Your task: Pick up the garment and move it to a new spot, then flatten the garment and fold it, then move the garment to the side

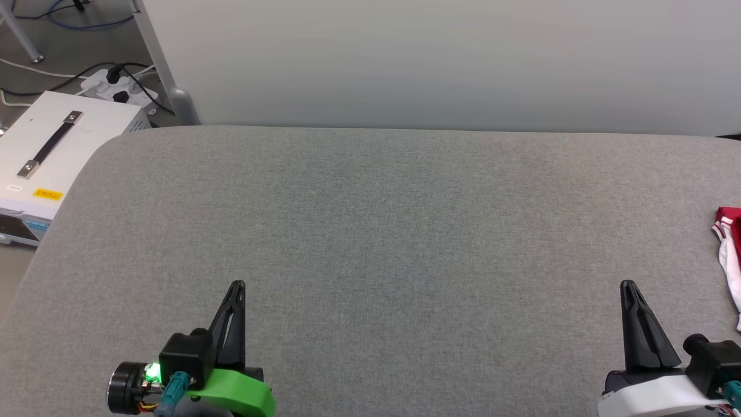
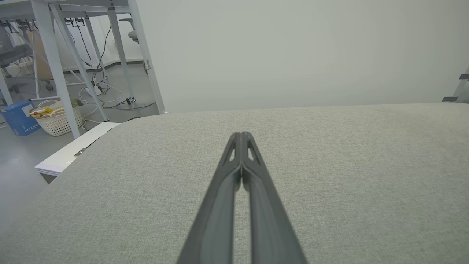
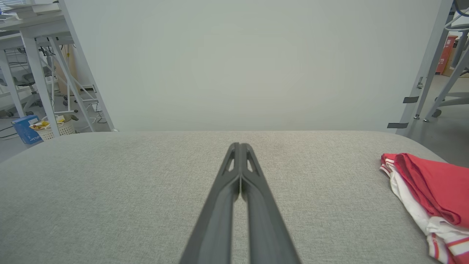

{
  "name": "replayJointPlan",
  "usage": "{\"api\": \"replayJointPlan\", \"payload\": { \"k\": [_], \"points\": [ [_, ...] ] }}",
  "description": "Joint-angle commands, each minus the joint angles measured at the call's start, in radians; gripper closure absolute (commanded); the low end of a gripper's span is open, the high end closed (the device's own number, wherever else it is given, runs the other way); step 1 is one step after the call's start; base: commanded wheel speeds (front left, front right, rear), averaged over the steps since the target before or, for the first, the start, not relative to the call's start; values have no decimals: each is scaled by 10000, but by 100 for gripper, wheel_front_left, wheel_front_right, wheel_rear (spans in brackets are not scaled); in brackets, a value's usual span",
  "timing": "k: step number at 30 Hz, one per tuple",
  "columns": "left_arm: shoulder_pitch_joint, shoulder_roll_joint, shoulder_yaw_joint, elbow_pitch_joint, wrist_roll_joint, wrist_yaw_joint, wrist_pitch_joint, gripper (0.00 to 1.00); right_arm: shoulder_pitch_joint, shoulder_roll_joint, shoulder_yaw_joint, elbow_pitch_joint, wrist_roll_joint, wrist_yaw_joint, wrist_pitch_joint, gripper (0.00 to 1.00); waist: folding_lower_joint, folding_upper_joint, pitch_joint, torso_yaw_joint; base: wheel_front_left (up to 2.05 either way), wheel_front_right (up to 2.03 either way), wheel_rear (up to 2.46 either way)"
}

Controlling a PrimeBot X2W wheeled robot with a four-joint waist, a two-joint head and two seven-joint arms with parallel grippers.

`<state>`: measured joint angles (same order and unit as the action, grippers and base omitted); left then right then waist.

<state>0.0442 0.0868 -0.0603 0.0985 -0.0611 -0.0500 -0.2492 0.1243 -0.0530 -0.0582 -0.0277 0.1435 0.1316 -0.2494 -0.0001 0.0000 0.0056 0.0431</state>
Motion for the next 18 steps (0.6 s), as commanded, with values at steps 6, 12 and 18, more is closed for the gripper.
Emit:
{"api": "replayJointPlan", "payload": {
  "k": [6, 12, 18],
  "points": [
    [-39, -32, 46, -75, 53, 44, 168, 100, -106, 2, 49, 24, -123, -1, 151, 100, 1, 0, -2, -23, 0, 0, 0],
    [-60, -50, 76, -124, 83, 68, 293, 100, -167, 4, 78, 38, -194, -1, 277, 100, 1, 0, -5, -45, 0, 0, 0],
    [-80, -66, 103, -169, 111, 91, 408, 100, -223, 5, 104, 50, -259, -2, 393, 100, 1, 0, -8, -65, 0, 0, 0]
  ]
}}
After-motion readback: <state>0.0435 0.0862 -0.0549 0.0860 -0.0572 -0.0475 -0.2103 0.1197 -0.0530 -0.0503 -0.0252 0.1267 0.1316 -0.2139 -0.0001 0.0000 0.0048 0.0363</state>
